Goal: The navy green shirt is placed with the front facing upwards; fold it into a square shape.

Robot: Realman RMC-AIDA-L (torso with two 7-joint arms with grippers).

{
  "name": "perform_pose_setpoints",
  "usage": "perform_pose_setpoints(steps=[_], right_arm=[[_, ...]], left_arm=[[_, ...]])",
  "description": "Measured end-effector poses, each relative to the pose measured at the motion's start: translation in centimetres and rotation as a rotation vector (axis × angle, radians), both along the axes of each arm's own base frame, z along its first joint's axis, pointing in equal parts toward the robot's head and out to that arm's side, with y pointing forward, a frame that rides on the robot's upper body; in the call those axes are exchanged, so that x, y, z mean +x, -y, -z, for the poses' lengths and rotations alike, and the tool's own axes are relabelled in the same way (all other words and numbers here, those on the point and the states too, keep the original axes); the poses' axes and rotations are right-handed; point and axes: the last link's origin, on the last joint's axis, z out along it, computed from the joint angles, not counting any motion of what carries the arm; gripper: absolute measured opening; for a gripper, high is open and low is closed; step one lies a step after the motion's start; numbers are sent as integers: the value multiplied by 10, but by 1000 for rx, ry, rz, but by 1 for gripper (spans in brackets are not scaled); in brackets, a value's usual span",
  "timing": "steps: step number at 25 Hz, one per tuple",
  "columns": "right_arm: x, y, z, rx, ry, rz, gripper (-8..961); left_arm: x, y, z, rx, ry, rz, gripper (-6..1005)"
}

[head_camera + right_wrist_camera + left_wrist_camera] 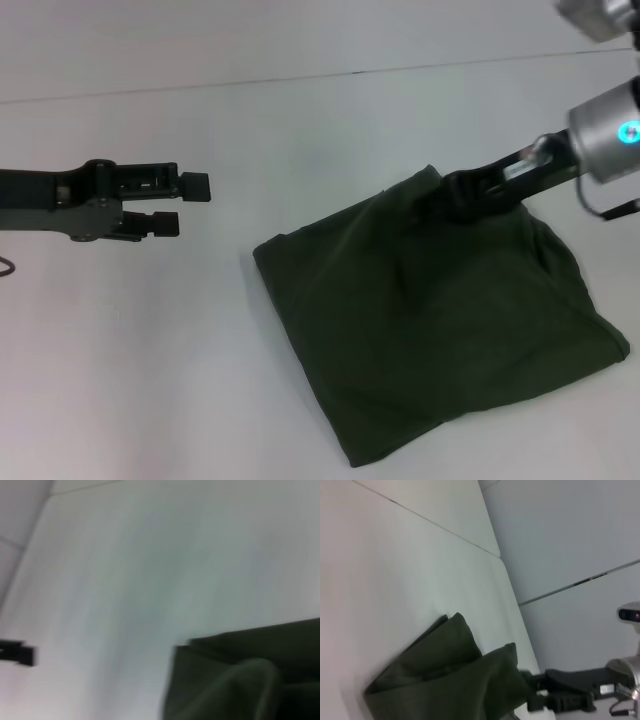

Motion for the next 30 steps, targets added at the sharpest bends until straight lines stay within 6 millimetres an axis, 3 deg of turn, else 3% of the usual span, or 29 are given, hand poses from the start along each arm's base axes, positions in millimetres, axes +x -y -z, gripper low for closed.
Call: perform_pose_setpoints(steps=[5,9,22,30], right_arm=[[-23,12,24,-111,-61,-61,524],[-27,20,39,-197,-65,-54,524],[-12,19,-6,-178,-13,15,524],[-12,23,2,-214,-19,16,525]], left_arm=[[0,0,0,0,0,1,966],[0,-1,0,4,-1,0,966],[-5,1,-3,12,-5,-14,965],[-5,-1,-3,18,-6,-16,966]])
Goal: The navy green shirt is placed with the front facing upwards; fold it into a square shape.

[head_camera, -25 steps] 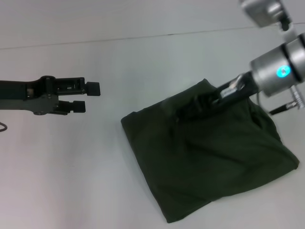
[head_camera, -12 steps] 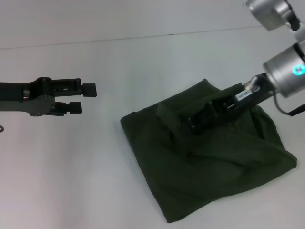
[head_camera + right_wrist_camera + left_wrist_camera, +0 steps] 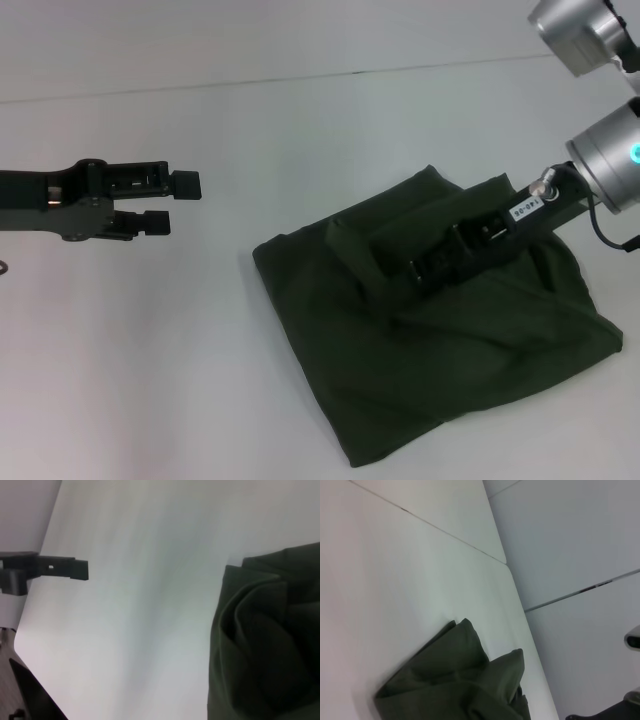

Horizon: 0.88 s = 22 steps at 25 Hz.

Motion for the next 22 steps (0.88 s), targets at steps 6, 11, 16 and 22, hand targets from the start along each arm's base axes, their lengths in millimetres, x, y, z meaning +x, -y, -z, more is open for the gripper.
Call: perform_pose_setpoints(steps=[6,11,16,22], right_arm=[[-8,-9,-21,76,20,-34,525],[-3,-14,-24,112,27,-26,525],[3,-15,-14,116,31,-8,525],[5,-18,0,151,28,-16,525]], left_arm=[[-1,0,0,0,0,-1,965],[-1,0,-1,3,0,-2,966],[0,-1,-1,4,-1,0,965],[-2,0,-3,8,-4,-6,963]])
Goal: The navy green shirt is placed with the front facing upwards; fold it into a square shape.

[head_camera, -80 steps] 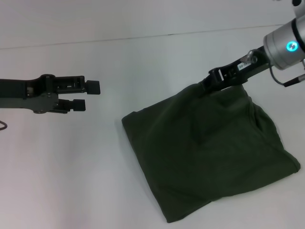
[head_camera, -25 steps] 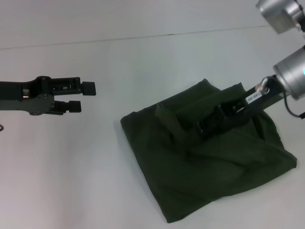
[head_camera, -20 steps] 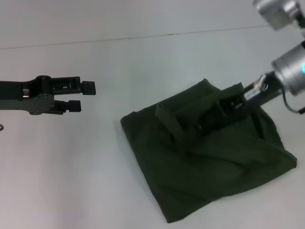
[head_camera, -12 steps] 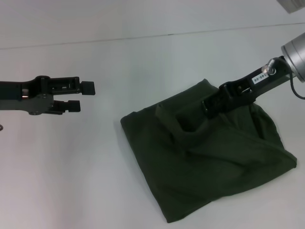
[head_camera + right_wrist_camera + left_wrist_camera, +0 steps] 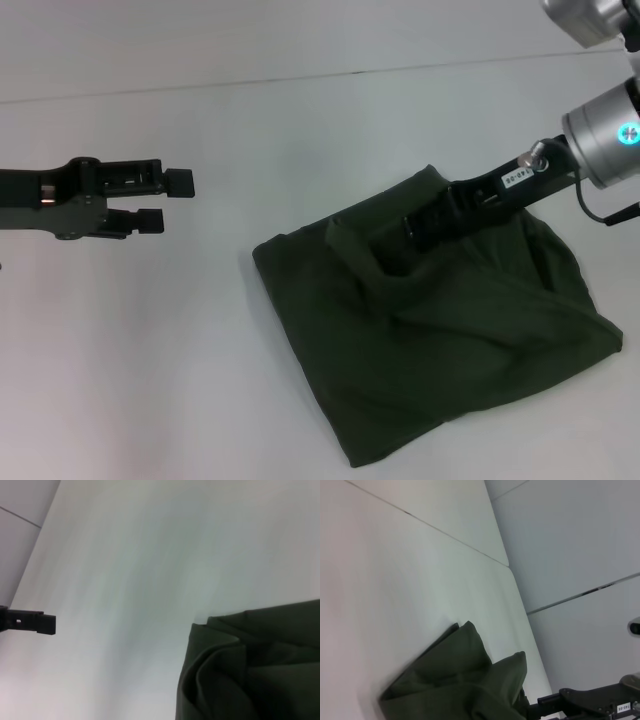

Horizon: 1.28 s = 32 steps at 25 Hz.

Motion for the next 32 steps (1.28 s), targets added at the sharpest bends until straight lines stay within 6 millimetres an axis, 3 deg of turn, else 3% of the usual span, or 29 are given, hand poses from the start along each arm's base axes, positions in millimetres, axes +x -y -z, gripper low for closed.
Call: perform_pose_setpoints(steps=[10,19,24,32], right_arm=[[-8,20,26,-162,-4,13,524],[-30,34,31,-266,-21,-17,523],[-25,27,19,-231,0,-5,524],[-8,12,-21,-96,28,20,524]], left_arm=[[-4,1,-2,8,3,-11,964],[-4,1,-3,11,3,-13,964],[-5,1,-3,12,4,-15,964],[-6,2,-4,14,5,-18,963]])
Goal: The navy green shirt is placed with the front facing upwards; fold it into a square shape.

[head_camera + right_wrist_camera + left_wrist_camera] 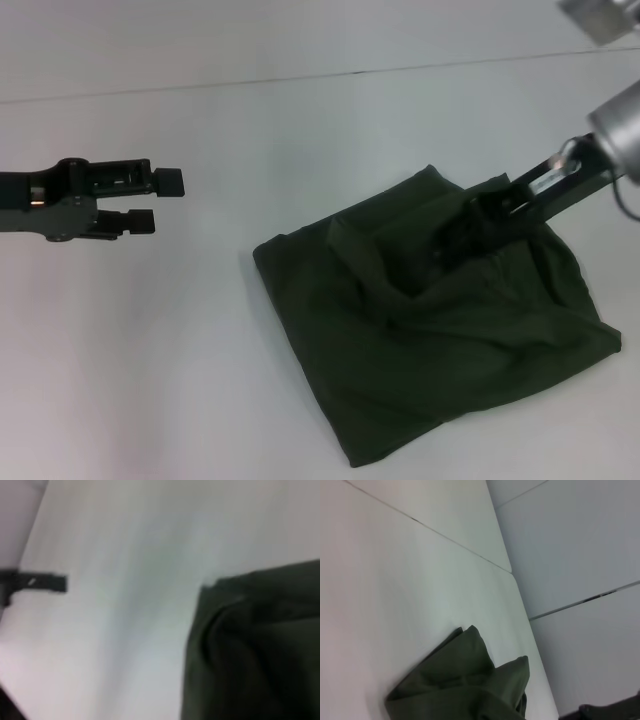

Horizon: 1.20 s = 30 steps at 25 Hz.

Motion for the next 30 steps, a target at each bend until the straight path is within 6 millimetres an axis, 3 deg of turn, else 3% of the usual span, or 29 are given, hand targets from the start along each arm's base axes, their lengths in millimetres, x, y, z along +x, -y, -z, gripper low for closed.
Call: perform_pose_setpoints(steps=[7,14,22,30], right_arm=[[30,-7,-3,100,108,49,523],[38,-9,10,102,104,79,524],[25,2,25,23,-21,93,524],[14,7,24,-5,-117,83,525]], left_arm=[[0,0,0,-3,0,-3,964],[1,0,1,-5,-1,-5,963],[-1,-2,-1,16,2,-15,963],[-2,-2,-1,17,1,-14,963]])
